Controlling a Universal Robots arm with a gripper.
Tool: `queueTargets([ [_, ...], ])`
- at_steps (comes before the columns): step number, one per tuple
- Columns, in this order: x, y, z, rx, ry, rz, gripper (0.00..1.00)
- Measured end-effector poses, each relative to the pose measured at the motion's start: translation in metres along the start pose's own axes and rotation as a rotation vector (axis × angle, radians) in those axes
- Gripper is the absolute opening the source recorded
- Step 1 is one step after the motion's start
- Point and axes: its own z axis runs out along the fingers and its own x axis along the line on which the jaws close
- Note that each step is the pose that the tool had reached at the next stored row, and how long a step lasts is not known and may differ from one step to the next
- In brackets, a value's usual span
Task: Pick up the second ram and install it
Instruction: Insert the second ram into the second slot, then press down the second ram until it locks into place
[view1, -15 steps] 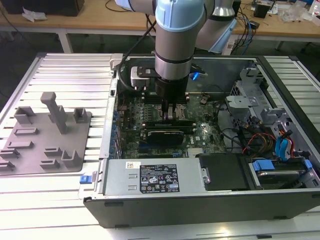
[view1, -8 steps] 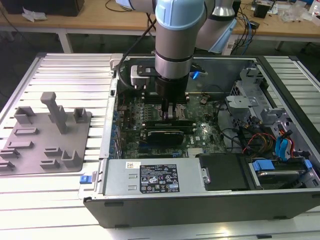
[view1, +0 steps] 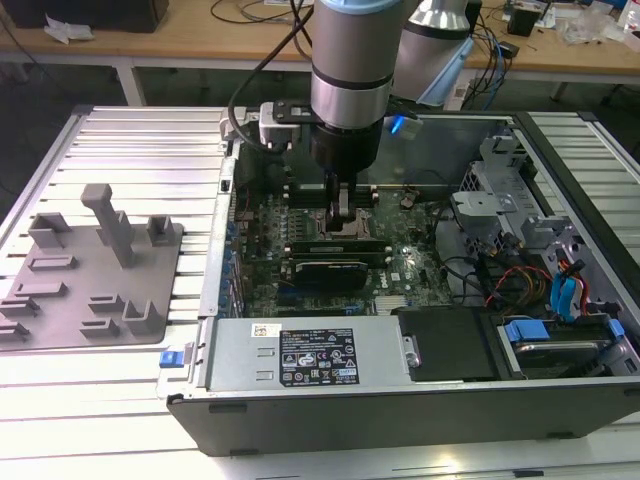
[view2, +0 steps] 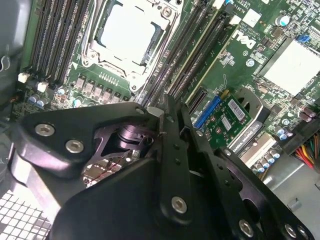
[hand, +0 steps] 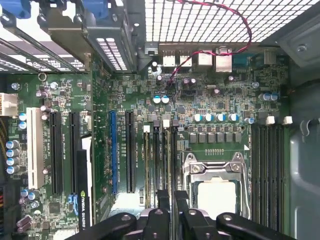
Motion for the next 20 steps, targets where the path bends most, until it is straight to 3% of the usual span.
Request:
queueTargets([
  [3,0.0,0.0,-0.0001,0.0,0.0,0.0,0.15],
  [4,0.0,0.0,-0.0001,0.0,0.0,0.0,0.08],
  [20,0.0,0.0,-0.0003,0.0,0.0,0.0,0.08],
])
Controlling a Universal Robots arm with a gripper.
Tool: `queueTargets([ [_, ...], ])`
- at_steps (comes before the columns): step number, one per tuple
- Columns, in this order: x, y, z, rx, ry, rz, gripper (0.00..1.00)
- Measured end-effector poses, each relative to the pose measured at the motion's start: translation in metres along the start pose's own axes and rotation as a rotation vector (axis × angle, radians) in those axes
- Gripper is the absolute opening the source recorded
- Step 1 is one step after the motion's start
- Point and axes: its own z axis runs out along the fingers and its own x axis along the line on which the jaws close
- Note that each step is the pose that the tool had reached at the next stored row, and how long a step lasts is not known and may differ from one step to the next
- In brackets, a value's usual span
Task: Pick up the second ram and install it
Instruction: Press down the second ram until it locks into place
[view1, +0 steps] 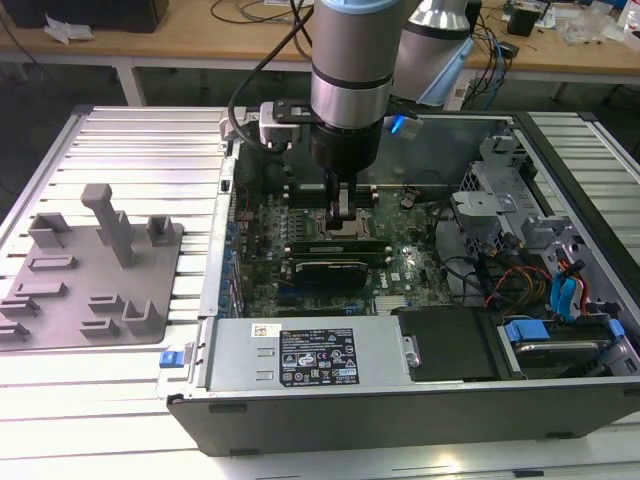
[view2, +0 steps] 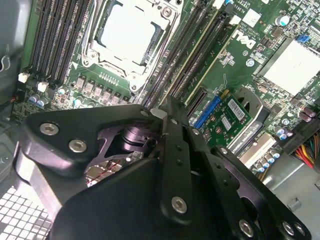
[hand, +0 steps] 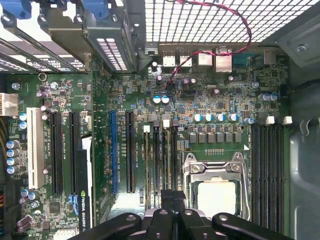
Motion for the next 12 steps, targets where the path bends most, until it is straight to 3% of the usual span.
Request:
queueTargets([
  [4,0.0,-0.0036,-0.0002,-0.0002,0.0003,0.0,0.08],
  [10,-0.0009,-0.0487,0.0002,0.0,0.0001,0.0,0.08],
  [12,-0.0011,-0.0585,0.0004,0.0,0.0001,0.0,0.08],
])
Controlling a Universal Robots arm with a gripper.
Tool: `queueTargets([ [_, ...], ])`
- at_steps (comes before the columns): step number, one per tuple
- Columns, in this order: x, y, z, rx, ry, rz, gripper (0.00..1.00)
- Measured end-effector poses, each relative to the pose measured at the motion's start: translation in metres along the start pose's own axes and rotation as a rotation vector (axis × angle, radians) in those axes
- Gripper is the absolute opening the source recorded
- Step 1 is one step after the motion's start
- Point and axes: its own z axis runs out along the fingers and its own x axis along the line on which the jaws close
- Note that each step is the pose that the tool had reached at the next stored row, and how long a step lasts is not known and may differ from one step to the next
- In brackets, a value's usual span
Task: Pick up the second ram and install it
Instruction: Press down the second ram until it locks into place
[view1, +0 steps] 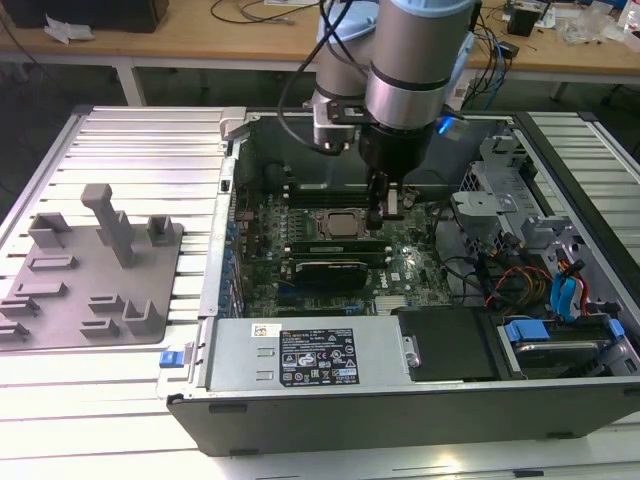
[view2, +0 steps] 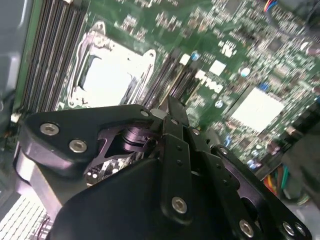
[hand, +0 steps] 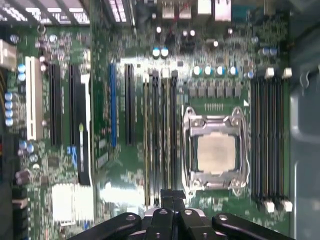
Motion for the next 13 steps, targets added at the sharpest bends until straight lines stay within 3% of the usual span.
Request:
queueTargets([
  [3,-0.0002,-0.0081,0.0003,0.0,-0.0002,0.0,0.08],
  [5,-0.0001,-0.0087,0.0004,0.0,-0.0001,0.0,0.08],
  [8,0.0003,-0.009,0.0112,0.0001,0.0001,0.0,0.08],
  [11,-0.0014,-0.0095,0.0122,0.0001,-0.0001,0.0,0.08],
  [13,-0.0039,-0.01,0.0172,0.0001,0.0008,0.0,0.08],
])
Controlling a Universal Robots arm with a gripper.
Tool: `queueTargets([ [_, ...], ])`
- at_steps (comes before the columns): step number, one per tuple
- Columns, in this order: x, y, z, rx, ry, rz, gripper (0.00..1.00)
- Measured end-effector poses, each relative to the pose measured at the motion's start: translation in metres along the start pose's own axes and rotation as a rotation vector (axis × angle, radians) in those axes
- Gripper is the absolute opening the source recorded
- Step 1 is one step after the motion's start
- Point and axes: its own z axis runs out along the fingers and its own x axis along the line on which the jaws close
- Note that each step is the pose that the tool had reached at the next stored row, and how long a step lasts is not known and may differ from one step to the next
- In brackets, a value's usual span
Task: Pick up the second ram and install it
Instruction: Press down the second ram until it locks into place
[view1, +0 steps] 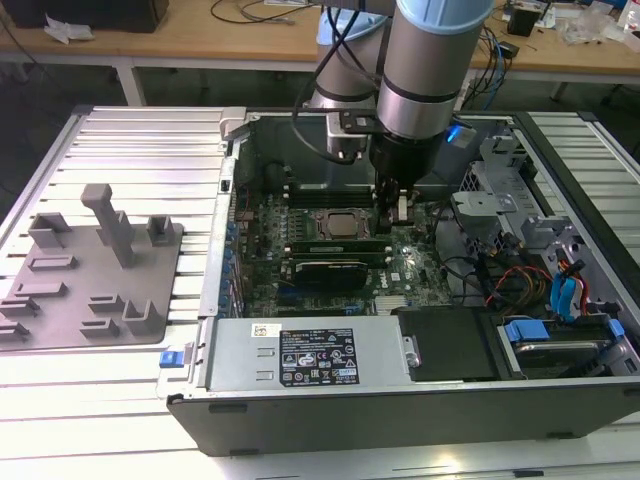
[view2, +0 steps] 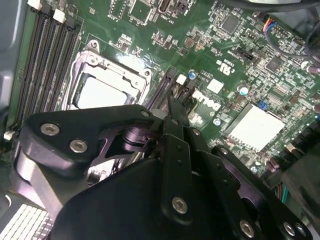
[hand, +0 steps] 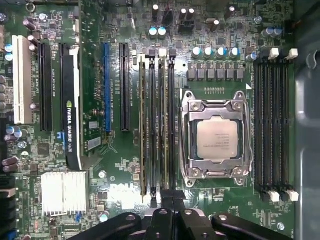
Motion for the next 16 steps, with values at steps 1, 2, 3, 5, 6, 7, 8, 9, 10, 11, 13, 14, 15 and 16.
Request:
queueTargets([
  [1,-0.0001,-0.0001,0.0025,0.0,0.0014,0.0,0.08],
  [2,-0.0001,-0.0002,0.0038,0.0,0.0023,0.0,0.08],
  [3,-0.0001,-0.0002,0.0042,0.0,0.0027,0.0,0.08],
  [5,0.0,-0.0004,0.008,0.0,0.0027,0.0,0.08],
  [6,0.0,-0.0004,0.0099,0.0,0.0027,0.0,0.08],
  [7,0.0001,-0.0005,0.0105,0.0,0.0028,0.0,0.08],
  [8,0.0001,-0.0005,0.0129,0.0001,0.0027,0.0,0.08],
  [9,0.0001,-0.0005,0.0145,0.0,0.0027,0.0,0.08],
  [10,0.0002,-0.0005,0.0151,0.0,0.0028,0.0,0.08],
  [11,0.0003,-0.0005,0.0167,0.0001,0.0034,0.0,0.08],
  [13,0.0002,-0.0005,0.0177,0.0,0.0029,0.0,0.08],
  [14,0.0003,-0.0005,0.0182,0.0,0.0028,0.0,0.08],
  [15,0.0004,-0.0005,0.0192,-0.0001,0.0034,0.0,0.08],
  [16,0.0004,-0.0004,0.0192,-0.0002,0.0033,0.0,0.08],
])
